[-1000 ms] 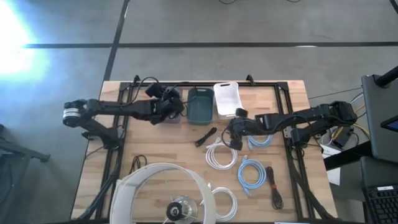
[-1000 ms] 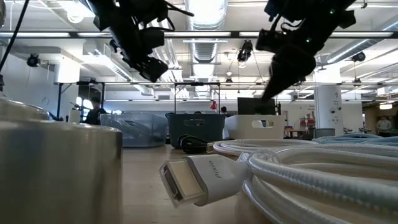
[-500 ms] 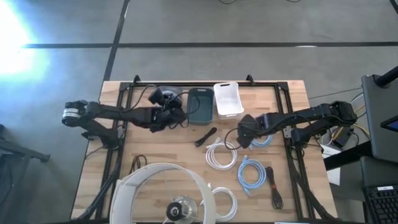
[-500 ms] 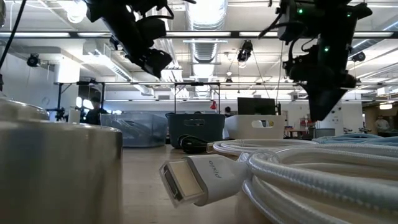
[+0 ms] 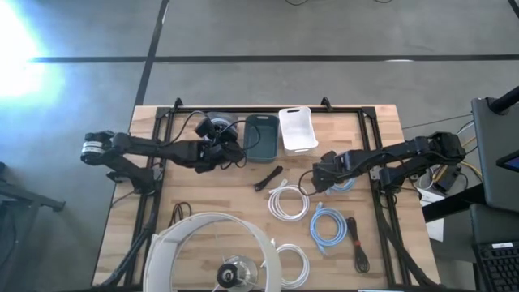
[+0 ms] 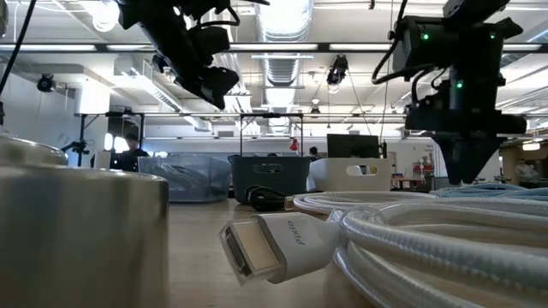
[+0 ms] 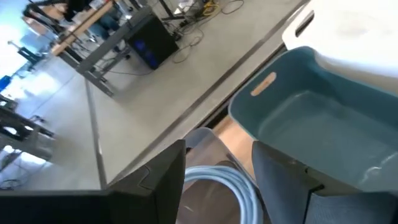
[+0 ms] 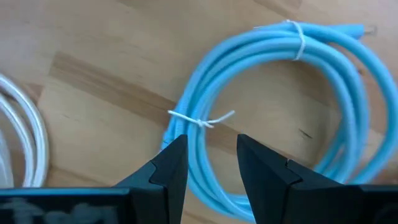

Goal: Sort HDMI cables
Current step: Put the top blue HDMI cable into the black bin

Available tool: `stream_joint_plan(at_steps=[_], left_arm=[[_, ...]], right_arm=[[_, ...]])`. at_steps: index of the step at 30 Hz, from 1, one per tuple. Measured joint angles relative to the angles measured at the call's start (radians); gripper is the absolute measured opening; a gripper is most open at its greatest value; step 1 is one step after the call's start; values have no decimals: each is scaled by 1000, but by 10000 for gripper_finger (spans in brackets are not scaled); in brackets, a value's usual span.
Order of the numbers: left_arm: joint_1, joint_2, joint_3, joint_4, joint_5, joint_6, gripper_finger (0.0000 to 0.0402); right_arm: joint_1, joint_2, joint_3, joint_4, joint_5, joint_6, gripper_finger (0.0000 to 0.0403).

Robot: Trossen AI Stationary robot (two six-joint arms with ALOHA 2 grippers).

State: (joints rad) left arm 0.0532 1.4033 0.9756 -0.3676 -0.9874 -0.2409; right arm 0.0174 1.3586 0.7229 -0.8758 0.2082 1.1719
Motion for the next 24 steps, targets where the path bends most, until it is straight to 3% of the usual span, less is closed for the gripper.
stream_joint_plan(at_steps=[8, 24], left_arm=[[0, 0, 0, 0, 56, -7, 188], [0, 0, -2, 0, 56, -7, 188]], right_arm=[[0, 0, -83, 253, 0, -1, 133], [0, -4, -167, 306, 7, -15, 122]])
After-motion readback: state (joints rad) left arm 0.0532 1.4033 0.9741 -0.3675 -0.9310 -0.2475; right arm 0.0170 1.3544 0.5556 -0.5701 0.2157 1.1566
